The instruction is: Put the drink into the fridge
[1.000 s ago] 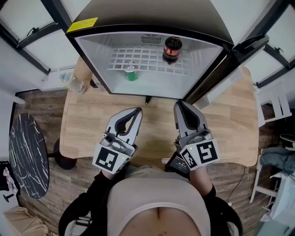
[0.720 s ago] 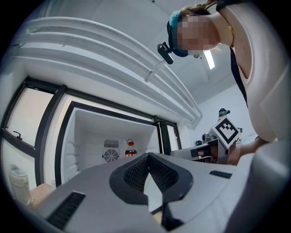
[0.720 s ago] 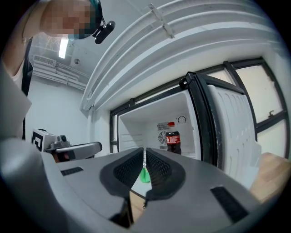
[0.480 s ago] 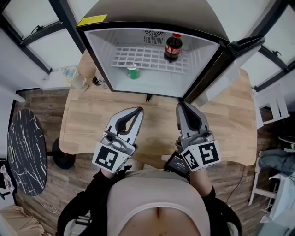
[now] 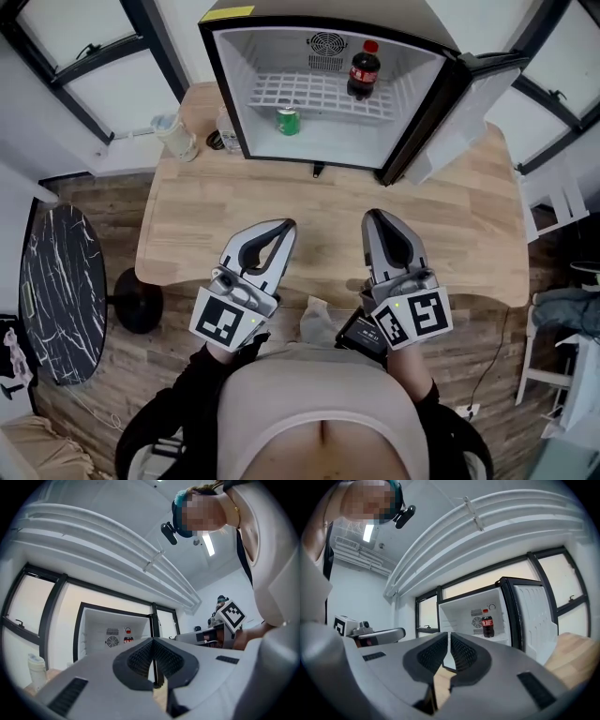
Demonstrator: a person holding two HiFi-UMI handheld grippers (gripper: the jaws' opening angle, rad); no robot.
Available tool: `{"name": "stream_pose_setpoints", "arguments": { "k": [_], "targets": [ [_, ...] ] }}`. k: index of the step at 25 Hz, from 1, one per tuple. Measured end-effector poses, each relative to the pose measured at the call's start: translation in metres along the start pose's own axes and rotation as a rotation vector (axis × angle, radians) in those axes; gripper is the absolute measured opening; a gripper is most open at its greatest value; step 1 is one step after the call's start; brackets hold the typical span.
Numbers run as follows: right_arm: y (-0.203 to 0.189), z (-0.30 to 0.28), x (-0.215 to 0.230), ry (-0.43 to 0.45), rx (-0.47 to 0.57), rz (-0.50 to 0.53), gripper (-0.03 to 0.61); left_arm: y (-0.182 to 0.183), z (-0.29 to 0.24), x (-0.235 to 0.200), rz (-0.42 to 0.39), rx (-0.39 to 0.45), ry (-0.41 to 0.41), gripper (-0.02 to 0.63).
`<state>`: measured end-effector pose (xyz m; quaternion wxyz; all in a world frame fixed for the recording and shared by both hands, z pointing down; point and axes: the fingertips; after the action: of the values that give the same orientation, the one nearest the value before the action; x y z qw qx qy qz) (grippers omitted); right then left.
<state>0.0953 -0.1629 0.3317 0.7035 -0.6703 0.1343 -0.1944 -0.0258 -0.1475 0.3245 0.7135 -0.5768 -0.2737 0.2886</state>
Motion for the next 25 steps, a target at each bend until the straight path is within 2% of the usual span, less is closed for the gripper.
{"name": "stream_pose_setpoints", "arguments": {
  "k": [4, 7, 10, 13, 17, 20, 23, 25],
  "targets": [
    [-0.003, 0.026, -0.032, -0.014, -0.005, 0.044, 0.040, 0.007, 0.040, 0.015, 0.007, 0.002, 0.001, 0.005],
    [-0.004, 0.043, -0.054, -0.027, -0.006, 0.081, 0.040, 0.005, 0.068, 0.025, 0.022, -0.032, 0.009, 0.005],
    [-0.002, 0.059, -0.075, -0.038, 0.001, 0.103, 0.040, 0.009, 0.091, 0.032, 0.016, -0.005, 0.014, 0.005],
    [0.002, 0.071, -0.087, -0.045, 0.011, 0.077, 0.040, 0.013, 0.107, 0.037, 0.020, -0.005, 0.009, 0.005],
    [0.008, 0.084, -0.096, -0.045, 0.016, 0.021, 0.040, 0.028, 0.120, 0.043, 0.002, 0.040, 0.007, 0.005],
    [0.012, 0.091, -0.100, -0.049, 0.015, 0.039, 0.040, 0.029, 0.127, 0.048, 0.014, 0.019, 0.012, 0.005],
    [0.015, 0.097, -0.105, -0.038, 0.023, 0.057, 0.040, 0.037, 0.133, 0.054, 0.003, 0.047, 0.016, 0.005],
    [0.018, 0.101, -0.109, -0.028, 0.034, 0.058, 0.040, 0.037, 0.137, 0.060, 0.006, 0.023, 0.020, 0.005]
  ]
}}
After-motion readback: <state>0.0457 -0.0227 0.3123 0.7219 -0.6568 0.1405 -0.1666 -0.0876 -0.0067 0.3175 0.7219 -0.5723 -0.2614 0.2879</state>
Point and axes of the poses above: the fingertips, and each gripper's own axes: z backward along the fingers, x to its right, y out of its top, and after that the axes turned 1 degree about z, right-handed
